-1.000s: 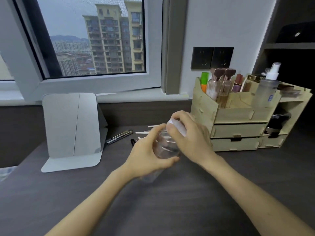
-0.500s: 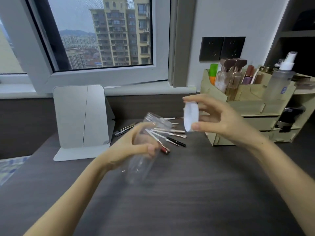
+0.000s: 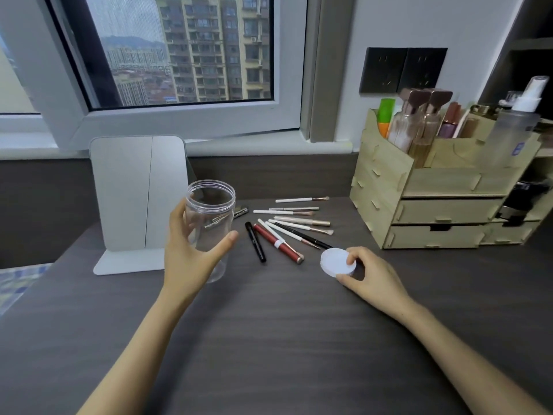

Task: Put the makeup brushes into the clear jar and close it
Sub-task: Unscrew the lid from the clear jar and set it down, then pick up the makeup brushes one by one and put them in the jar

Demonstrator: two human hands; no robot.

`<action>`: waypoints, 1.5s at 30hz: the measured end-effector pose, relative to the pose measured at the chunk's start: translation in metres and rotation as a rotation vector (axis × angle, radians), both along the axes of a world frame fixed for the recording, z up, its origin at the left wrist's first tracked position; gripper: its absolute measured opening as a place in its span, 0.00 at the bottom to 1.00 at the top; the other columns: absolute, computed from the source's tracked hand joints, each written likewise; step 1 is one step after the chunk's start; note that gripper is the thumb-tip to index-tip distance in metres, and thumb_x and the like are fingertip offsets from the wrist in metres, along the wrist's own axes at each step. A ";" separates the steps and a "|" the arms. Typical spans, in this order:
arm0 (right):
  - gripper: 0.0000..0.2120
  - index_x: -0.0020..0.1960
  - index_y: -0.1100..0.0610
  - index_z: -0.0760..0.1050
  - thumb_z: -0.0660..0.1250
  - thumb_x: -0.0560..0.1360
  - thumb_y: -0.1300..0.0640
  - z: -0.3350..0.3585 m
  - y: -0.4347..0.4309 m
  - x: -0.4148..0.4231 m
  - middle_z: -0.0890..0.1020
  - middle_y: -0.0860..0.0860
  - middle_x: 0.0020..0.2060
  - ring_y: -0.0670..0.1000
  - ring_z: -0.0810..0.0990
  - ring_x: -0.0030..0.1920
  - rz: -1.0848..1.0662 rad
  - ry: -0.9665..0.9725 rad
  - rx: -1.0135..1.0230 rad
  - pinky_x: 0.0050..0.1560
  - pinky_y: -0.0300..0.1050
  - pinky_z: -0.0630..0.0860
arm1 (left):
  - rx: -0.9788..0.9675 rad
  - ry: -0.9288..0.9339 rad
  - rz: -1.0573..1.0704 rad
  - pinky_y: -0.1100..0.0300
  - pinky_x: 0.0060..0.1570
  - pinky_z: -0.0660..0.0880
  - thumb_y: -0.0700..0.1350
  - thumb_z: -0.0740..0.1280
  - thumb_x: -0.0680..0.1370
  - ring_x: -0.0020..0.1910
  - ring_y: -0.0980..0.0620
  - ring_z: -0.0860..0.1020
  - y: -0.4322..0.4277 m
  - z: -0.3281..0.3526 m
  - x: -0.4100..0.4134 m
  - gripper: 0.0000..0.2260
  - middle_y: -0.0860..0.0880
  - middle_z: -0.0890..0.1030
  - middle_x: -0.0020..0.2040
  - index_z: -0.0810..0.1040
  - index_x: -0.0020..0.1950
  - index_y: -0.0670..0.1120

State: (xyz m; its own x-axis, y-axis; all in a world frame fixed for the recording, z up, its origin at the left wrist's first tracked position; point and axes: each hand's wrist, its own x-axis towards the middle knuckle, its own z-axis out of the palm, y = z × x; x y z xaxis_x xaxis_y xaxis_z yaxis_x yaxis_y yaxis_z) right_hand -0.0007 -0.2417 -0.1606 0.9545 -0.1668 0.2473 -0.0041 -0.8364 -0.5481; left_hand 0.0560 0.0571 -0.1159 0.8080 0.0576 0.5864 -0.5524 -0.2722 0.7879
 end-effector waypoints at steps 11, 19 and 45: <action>0.14 0.33 0.56 0.79 0.77 0.60 0.47 0.010 0.088 0.050 0.79 0.53 0.36 0.57 0.77 0.40 -0.045 -0.201 -0.549 0.42 0.50 0.73 | 0.318 -0.251 0.347 0.52 0.53 0.66 0.58 0.70 0.65 0.53 0.48 0.68 0.016 -0.018 0.011 0.34 0.41 0.73 0.55 0.67 0.67 0.49; 0.12 0.30 0.57 0.76 0.79 0.58 0.55 -0.001 0.098 0.060 0.79 0.53 0.28 0.57 0.76 0.33 -0.147 -0.179 -0.604 0.37 0.46 0.74 | 0.421 -0.298 0.321 0.55 0.54 0.65 0.57 0.70 0.66 0.54 0.46 0.69 0.016 -0.022 0.013 0.32 0.42 0.74 0.55 0.67 0.67 0.51; 0.06 0.37 0.55 0.75 0.72 0.69 0.57 0.032 0.137 0.009 0.80 0.51 0.32 0.50 0.74 0.33 0.215 -0.591 0.484 0.35 0.39 0.71 | 0.558 -0.436 0.212 0.50 0.54 0.71 0.42 0.76 0.64 0.56 0.45 0.73 0.010 -0.034 0.011 0.28 0.45 0.78 0.59 0.70 0.62 0.45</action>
